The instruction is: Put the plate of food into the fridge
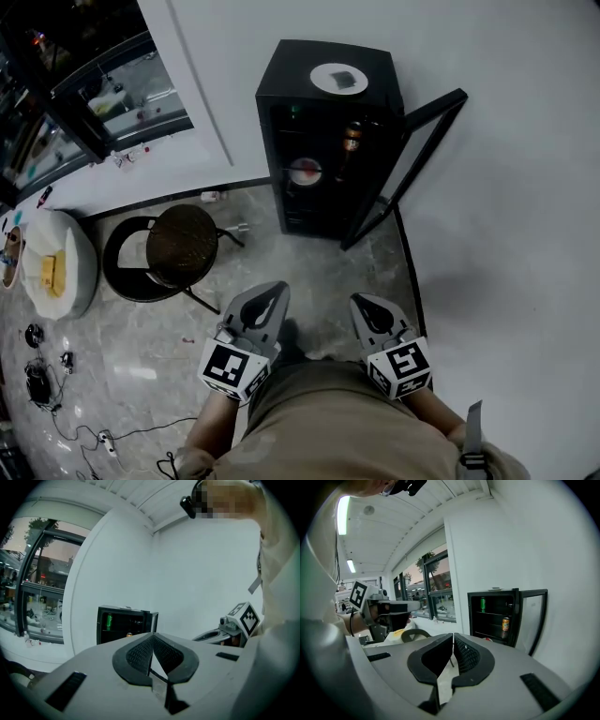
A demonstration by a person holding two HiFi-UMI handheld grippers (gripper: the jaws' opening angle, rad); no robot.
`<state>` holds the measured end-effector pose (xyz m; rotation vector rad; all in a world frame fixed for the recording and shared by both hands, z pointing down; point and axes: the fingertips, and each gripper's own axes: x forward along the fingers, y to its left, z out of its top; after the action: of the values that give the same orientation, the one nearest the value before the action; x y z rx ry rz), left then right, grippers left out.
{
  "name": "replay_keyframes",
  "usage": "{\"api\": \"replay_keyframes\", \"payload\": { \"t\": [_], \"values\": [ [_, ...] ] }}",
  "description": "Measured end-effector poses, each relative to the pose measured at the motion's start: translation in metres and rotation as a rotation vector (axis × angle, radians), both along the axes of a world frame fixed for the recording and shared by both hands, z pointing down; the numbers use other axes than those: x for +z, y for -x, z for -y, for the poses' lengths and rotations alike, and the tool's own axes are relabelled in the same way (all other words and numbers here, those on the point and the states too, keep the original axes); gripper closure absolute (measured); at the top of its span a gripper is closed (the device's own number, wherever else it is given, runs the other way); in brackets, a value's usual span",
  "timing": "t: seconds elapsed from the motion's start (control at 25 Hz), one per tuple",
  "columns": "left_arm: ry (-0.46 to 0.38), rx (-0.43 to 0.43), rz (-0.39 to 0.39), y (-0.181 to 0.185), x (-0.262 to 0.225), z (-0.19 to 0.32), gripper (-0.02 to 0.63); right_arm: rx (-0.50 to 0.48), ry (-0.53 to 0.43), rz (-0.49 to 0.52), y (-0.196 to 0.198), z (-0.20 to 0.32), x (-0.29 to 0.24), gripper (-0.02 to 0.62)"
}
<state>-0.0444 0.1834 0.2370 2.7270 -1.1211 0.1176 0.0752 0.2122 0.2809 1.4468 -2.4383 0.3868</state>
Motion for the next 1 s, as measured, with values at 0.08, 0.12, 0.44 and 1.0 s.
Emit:
{"api": "replay_keyframes", "payload": {
  "t": [0.08, 0.12, 0.44, 1.0],
  "values": [
    [-0.002, 0.014, -0.002, 0.005, 0.001, 0.009, 0.595, 0.006, 0.009, -0.008, 0.006, 0.008, 0.001, 0.572],
    [-0.002, 0.018, -0.005, 0.008, 0.002, 0.013, 0.594, 0.011, 0.011, -0.011, 0.009, 0.012, 0.001, 0.572],
    [0.012, 0.051, -0.04, 0.038, 0.008, 0.046, 0.594, 0.054, 0.024, -0.028, 0.034, 0.043, -0.002, 0.572],
    [0.051, 0.07, -0.069, 0.083, 0.017, 0.077, 0.594, 0.046, 0.031, -0.068, 0.063, 0.1, -0.013, 0.572]
  ]
}}
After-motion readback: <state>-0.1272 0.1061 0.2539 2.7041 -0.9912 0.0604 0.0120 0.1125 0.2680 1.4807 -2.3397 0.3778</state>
